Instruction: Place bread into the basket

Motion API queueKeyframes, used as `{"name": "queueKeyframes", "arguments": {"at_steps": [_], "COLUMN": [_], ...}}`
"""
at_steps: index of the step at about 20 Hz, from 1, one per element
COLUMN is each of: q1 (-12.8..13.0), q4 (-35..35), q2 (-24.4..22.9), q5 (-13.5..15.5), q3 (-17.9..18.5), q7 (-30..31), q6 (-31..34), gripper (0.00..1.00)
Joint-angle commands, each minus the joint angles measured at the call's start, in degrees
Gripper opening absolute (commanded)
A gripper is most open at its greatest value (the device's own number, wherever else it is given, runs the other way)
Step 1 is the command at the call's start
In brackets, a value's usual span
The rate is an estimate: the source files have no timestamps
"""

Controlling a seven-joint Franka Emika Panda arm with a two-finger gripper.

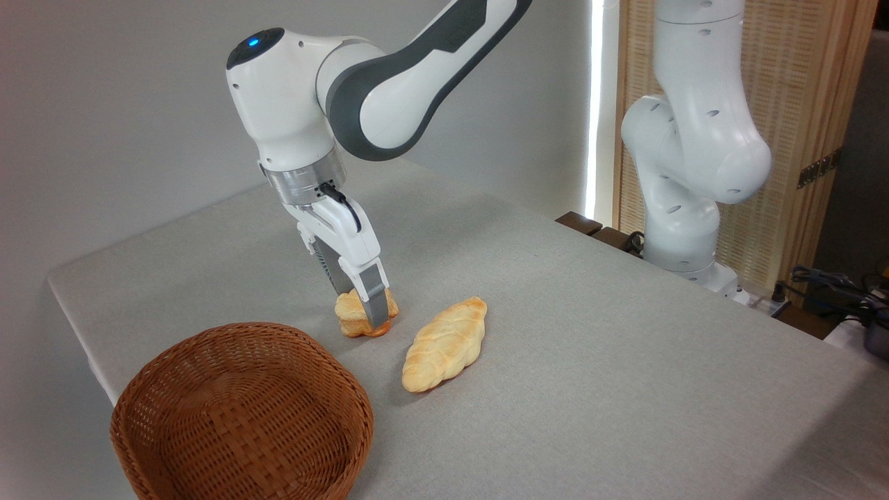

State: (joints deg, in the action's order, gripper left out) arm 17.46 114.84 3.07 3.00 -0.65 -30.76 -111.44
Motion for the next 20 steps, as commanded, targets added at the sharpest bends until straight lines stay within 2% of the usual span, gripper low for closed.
{"name": "queueKeyframes", "arguments": {"at_steps": [1,10,14,16,18,20], "q1": [0.3,0.2,-0.8,-1.2,-1.2,-1.3], "q4": [0.2,-0.1,-3.4,-6.4,-8.3,-9.3], "q2": [-0.1,-0.3,-1.9,-2.8,-3.0,-2.8], "q5": [0.3,0.3,0.3,0.9,1.5,3.2], "q3": [0.4,0.6,1.5,5.2,7.3,7.9], "q7": [-1.1,-1.1,-1.1,-3.2,-4.1,-4.6], "q6": [-0.8,-0.6,3.2,6.7,6.5,4.8], "gripper": [0.49,0.5,0.5,0.51,0.55,0.55]}}
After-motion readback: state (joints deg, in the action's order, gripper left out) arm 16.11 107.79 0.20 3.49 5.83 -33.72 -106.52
